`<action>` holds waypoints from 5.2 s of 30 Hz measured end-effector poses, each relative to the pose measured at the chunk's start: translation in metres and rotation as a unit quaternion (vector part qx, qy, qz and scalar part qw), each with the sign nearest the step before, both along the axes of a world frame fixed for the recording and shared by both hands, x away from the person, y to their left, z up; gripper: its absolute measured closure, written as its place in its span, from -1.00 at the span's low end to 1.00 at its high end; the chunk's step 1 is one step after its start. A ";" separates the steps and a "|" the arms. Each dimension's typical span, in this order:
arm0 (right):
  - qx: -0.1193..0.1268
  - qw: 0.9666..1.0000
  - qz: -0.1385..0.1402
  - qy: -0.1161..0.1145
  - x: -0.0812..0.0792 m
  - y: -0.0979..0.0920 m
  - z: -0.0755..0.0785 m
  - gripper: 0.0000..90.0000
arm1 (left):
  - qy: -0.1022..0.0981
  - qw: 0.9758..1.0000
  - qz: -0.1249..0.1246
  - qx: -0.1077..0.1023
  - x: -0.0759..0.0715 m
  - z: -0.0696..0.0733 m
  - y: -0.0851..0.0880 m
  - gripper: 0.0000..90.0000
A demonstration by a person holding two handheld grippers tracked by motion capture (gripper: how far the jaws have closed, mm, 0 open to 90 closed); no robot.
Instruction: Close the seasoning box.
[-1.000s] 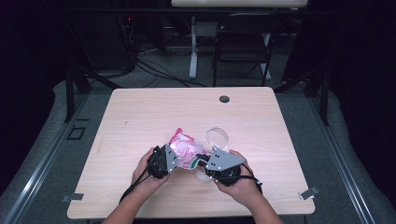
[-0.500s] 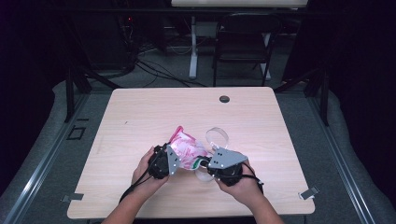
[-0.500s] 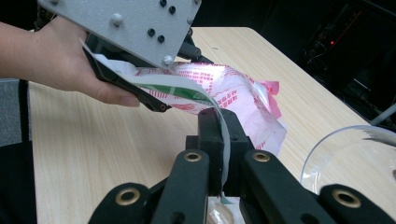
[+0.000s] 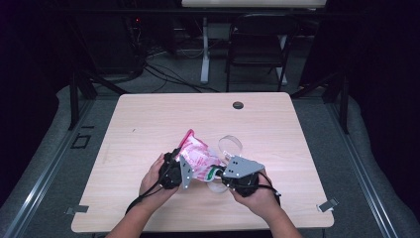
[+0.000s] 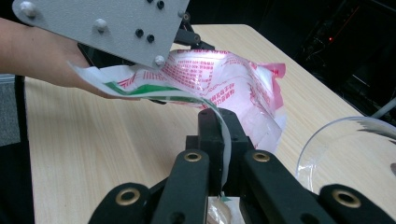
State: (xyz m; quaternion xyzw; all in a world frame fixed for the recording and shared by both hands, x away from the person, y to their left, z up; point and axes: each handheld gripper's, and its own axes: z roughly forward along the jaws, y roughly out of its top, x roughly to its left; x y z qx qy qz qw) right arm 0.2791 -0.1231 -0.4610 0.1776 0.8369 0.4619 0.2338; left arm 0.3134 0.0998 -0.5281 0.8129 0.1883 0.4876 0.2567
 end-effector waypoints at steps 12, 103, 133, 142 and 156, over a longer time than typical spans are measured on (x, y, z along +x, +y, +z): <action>0.001 1.000 -0.003 0.008 0.003 -0.002 -0.004 1.00 | -0.024 0.999 0.000 0.026 0.001 0.000 -0.001 0.27; 0.014 1.000 -0.021 0.016 0.009 -0.009 -0.008 1.00 | -0.088 0.971 -0.018 0.224 0.002 0.033 -0.014 0.31; 0.013 0.999 -0.023 0.029 0.013 -0.011 -0.013 1.00 | -0.113 0.961 -0.024 0.252 0.001 0.036 -0.016 0.32; 0.010 0.999 -0.024 0.032 0.014 -0.011 -0.016 1.00 | -0.117 0.960 -0.025 0.252 0.001 0.038 -0.016 0.33; 0.008 0.999 -0.026 0.035 0.015 -0.010 -0.018 1.00 | -0.131 0.956 -0.028 0.260 0.000 0.044 -0.016 0.34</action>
